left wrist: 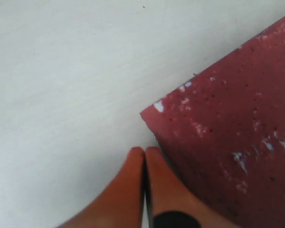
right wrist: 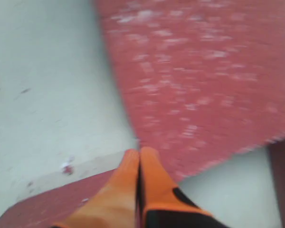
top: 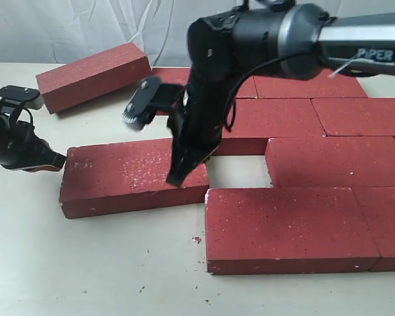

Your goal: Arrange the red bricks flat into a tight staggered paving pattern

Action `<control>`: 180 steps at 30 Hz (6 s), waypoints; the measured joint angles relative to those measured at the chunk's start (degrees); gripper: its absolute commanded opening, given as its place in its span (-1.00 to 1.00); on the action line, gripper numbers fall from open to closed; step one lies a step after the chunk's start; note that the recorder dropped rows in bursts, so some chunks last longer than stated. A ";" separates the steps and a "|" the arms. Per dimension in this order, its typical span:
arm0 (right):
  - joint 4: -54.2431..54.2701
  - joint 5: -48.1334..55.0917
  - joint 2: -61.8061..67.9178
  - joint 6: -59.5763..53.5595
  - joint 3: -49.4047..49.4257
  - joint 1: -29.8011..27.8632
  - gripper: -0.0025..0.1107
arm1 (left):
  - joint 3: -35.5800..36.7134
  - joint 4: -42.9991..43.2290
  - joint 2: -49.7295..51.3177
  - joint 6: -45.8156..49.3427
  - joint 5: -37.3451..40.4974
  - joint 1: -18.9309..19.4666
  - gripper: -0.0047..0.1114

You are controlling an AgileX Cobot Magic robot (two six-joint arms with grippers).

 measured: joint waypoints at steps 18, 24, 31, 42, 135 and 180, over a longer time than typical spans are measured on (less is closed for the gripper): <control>5.96 -12.16 7.12 2.12 0.84 -11.14 -0.97 | 0.00 -2.00 0.76 -1.10 2.15 0.00 -0.92; 7.12 -11.71 7.12 1.30 0.84 -10.14 -0.97 | 0.00 -1.92 0.90 -1.10 3.09 0.00 -0.92; 7.34 -5.62 7.12 0.42 0.22 -10.14 -0.97 | -0.38 -1.98 0.90 0.00 4.06 0.00 -0.92; 5.72 -4.56 3.30 0.46 0.22 -9.90 -0.97 | -0.77 -7.95 2.95 5.82 3.26 0.00 -0.92; 7.57 -1.41 8.46 -2.92 0.13 -9.78 -0.97 | -1.85 -5.55 1.92 4.85 0.24 1.36 -0.92; 6.37 -1.11 6.56 -2.77 0.13 -9.68 -0.97 | -3.39 -11.11 5.21 9.33 5.28 1.14 -0.92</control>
